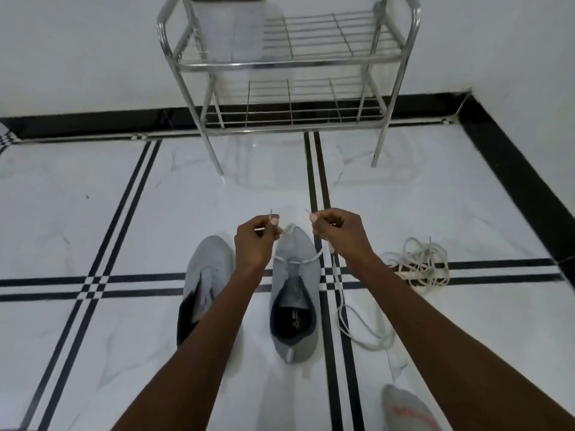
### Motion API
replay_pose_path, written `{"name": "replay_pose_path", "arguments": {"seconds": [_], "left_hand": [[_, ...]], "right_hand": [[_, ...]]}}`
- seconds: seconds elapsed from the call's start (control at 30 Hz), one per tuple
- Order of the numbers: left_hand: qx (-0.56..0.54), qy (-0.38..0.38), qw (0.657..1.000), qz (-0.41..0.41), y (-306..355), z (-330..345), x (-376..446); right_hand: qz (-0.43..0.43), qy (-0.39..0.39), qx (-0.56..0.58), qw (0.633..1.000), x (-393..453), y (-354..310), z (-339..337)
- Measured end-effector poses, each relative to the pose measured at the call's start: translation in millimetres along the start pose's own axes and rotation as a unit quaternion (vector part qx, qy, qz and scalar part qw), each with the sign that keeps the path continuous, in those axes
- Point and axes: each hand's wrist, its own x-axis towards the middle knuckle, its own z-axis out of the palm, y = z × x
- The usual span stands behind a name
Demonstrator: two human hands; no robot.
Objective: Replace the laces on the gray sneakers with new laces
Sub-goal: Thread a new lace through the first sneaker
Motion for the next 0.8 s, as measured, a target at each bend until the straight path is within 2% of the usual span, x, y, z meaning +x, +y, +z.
{"name": "replay_pose_path", "arguments": {"seconds": [0.1, 0.23, 0.3, 0.4, 0.6, 0.73, 0.8], "left_hand": [[0.012, 0.048, 0.998, -0.045, -31, -1, -8], [0.095, 0.133, 0.985, -0.062, -58, 1, -22], [0.116, 0.134, 0.983, -0.039, -76, 4, -26], [0.149, 0.102, 0.982, -0.06, -88, 14, -30], [0.088, 0.112, 0.987, -0.075, -86, 29, -29], [0.061, 0.135, 0.981, -0.126, -86, 36, -16], [0.038, 0.123, 0.98, -0.154, -88, 36, -10]], "right_hand": [[0.025, 0.023, -0.041, 0.999, -3, 40, 0], [0.047, 0.017, -0.089, 0.995, -11, 79, 7], [0.044, 0.007, -0.104, 0.994, -17, 89, 13], [0.026, 0.014, -0.123, 0.992, -20, 94, 21], [0.015, 0.037, -0.114, 0.993, -17, 101, 35], [0.009, 0.043, -0.114, 0.992, -16, 105, 36], [0.01, 0.049, -0.109, 0.993, -16, 107, 36]]}}
